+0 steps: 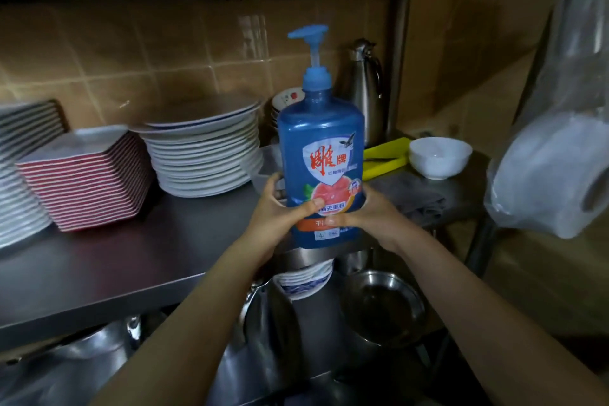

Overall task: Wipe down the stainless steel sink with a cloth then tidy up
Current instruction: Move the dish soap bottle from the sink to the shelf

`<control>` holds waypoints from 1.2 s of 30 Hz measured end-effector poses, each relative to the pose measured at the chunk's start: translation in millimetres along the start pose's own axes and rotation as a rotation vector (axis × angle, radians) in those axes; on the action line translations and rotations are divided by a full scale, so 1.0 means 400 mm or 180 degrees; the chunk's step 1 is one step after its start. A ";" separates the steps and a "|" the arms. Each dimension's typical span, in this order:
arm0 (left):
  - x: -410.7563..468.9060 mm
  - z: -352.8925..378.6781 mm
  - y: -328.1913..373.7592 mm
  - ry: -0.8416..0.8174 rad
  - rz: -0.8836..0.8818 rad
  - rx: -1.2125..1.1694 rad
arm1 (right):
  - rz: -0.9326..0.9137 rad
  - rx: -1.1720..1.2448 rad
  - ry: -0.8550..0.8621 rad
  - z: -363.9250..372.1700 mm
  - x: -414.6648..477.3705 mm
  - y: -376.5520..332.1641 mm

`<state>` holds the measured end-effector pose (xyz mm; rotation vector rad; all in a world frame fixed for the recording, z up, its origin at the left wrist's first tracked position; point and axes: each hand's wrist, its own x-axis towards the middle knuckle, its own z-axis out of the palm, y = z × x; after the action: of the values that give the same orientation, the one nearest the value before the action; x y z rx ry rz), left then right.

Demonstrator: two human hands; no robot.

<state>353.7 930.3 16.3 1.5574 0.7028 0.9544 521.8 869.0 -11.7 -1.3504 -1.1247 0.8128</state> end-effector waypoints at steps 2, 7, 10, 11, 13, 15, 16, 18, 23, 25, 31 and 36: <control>0.028 -0.004 -0.017 -0.0020 -0.0030 -0.0001 | 0.0068 -0.0050 -0.0018 -0.005 0.022 0.001; 0.083 -0.026 -0.025 -0.0113 -0.0062 0.0101 | 0.0174 -0.0241 0.0026 0.008 0.068 0.000; 0.099 -0.033 -0.027 -0.0165 -0.0087 0.0105 | 0.0209 -0.0362 -0.0015 0.010 0.085 -0.006; 0.103 -0.033 -0.030 -0.0159 -0.0083 0.0103 | 0.0216 -0.0434 -0.0060 0.008 0.089 -0.011; 0.110 -0.032 -0.035 -0.0137 -0.0028 0.0135 | 0.0208 -0.0552 -0.0119 0.006 0.097 -0.015; 0.120 -0.031 -0.042 -0.0126 0.0052 0.0168 | 0.0176 -0.0633 -0.0126 0.004 0.103 -0.016; 0.124 -0.032 -0.046 -0.0126 0.0072 0.0179 | 0.0181 -0.0680 -0.0127 0.003 0.105 -0.014; 0.130 -0.030 -0.053 -0.0132 0.0070 0.0169 | 0.0185 -0.0722 -0.0149 0.000 0.107 -0.014; 0.136 -0.021 -0.069 -0.0118 0.0000 0.0106 | 0.0215 -0.0776 -0.0115 -0.002 0.102 -0.013; 0.138 -0.020 -0.075 -0.0103 -0.0035 0.0130 | 0.0227 -0.0808 -0.0013 0.000 0.095 -0.007; 0.120 -0.019 -0.080 -0.0154 -0.0081 0.0072 | 0.0283 -0.0915 0.0408 0.028 0.064 -0.006; 0.094 -0.029 -0.066 -0.0229 0.0034 0.0255 | 0.0254 -0.1158 0.0361 0.042 0.008 -0.034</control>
<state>363.8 973.1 -1.5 1.6592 0.6898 0.8829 504.9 876.2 0.0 -1.7301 -1.1718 0.5965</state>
